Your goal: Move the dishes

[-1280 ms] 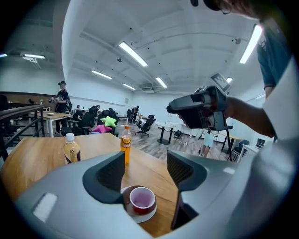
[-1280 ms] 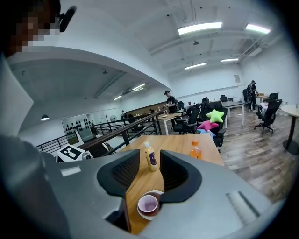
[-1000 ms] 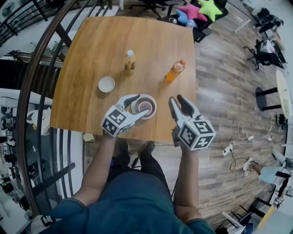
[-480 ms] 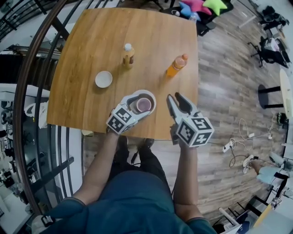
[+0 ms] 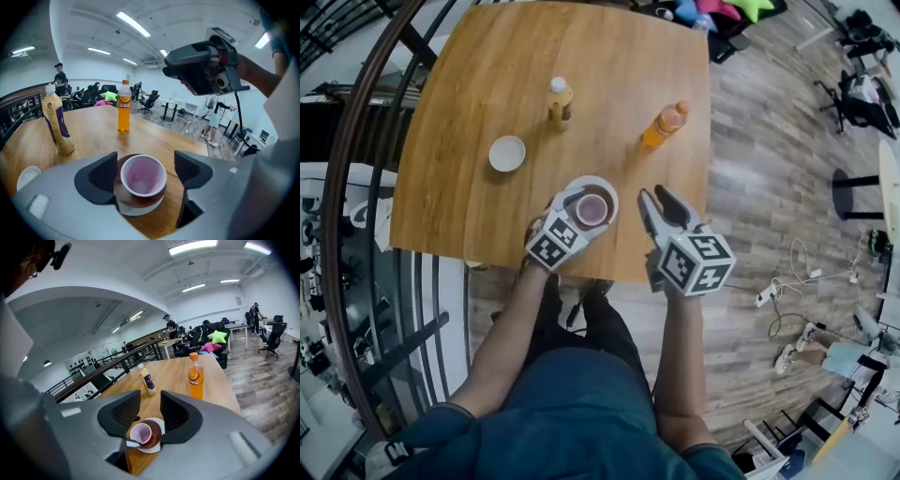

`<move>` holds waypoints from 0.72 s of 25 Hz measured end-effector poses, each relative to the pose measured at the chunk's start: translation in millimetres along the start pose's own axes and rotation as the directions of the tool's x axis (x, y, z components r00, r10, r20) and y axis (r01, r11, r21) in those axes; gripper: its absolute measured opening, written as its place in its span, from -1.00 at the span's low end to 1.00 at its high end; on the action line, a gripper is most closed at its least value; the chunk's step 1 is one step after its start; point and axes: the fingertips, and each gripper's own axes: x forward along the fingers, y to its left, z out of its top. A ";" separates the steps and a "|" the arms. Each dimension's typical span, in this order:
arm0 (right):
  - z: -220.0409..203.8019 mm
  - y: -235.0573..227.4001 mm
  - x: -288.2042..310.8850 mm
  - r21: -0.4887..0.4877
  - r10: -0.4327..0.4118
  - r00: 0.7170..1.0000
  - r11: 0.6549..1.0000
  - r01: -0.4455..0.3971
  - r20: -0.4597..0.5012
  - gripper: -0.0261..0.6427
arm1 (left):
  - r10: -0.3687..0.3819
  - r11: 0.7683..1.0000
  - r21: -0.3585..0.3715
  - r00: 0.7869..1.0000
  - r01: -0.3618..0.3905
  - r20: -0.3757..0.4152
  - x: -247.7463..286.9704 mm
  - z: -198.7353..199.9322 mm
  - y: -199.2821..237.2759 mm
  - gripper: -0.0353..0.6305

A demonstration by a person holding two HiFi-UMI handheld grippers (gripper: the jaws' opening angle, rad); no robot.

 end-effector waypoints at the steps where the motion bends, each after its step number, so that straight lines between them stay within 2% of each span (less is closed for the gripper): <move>1: -2.1 -1.7 1.5 0.002 0.001 1.000 1.000 -0.001 -0.005 -0.58 | 0.002 1.000 -0.001 1.000 -0.002 -0.003 2.6 -1.6 -0.1 0.21; 11: -30.1 -14.1 23.7 0.031 0.015 0.998 0.999 -0.013 -0.062 -0.58 | 0.051 0.999 0.020 0.997 -0.050 -0.059 20.9 -28.2 6.7 0.20; 18: -53.7 -21.1 42.2 0.055 0.021 0.993 0.998 -0.015 -0.116 -0.58 | 0.057 0.998 0.017 0.998 -0.056 -0.028 22.2 -30.6 9.4 0.15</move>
